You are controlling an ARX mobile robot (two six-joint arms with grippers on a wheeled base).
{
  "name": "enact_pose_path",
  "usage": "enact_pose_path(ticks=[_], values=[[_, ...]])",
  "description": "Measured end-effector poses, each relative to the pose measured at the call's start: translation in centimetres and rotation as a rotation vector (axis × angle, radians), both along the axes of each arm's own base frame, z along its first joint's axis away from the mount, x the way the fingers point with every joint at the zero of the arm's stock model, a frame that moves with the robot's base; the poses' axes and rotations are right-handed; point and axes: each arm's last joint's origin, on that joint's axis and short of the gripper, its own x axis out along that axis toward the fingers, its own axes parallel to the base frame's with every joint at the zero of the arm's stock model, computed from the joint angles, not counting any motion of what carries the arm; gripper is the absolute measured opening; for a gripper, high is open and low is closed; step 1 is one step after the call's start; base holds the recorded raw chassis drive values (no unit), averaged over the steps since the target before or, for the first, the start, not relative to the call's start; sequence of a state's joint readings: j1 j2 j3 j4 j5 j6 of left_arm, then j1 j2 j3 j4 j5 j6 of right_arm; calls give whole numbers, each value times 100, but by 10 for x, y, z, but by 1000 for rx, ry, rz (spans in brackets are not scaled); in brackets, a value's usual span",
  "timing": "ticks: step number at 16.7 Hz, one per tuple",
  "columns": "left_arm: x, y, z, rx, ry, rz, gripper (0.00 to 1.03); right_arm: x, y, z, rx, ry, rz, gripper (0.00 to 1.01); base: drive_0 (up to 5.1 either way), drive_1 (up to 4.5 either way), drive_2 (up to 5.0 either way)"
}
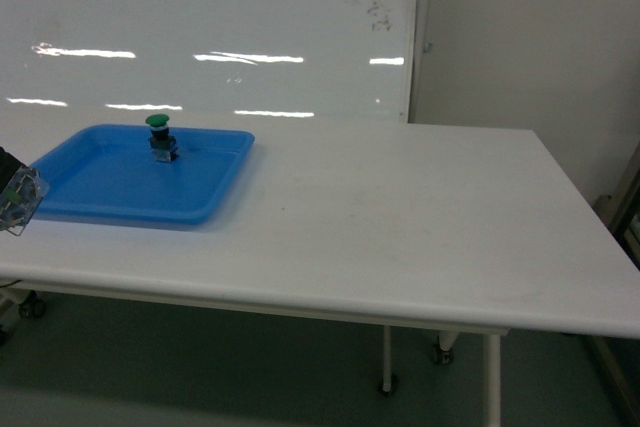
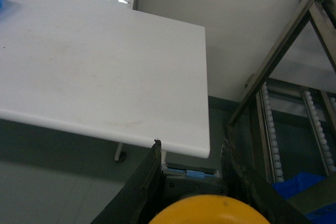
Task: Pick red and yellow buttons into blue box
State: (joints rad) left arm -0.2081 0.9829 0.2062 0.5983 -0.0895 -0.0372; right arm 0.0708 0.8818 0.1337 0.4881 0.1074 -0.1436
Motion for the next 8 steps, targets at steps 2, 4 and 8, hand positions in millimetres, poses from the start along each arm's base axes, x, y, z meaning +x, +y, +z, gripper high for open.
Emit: enact_pose_path(ticks=[2,4,8], values=[[0,0,0,0,-1,0,24,0,0,0,0,0,0,30,485,-247,-247],[0,0,0,-1,-3,1,24,0,0,0,0,0,0,30,488,-248,-248],[0,0,0,-1,-3,0,24,0,0,0,0,1,0,30,497,-238,-238]])
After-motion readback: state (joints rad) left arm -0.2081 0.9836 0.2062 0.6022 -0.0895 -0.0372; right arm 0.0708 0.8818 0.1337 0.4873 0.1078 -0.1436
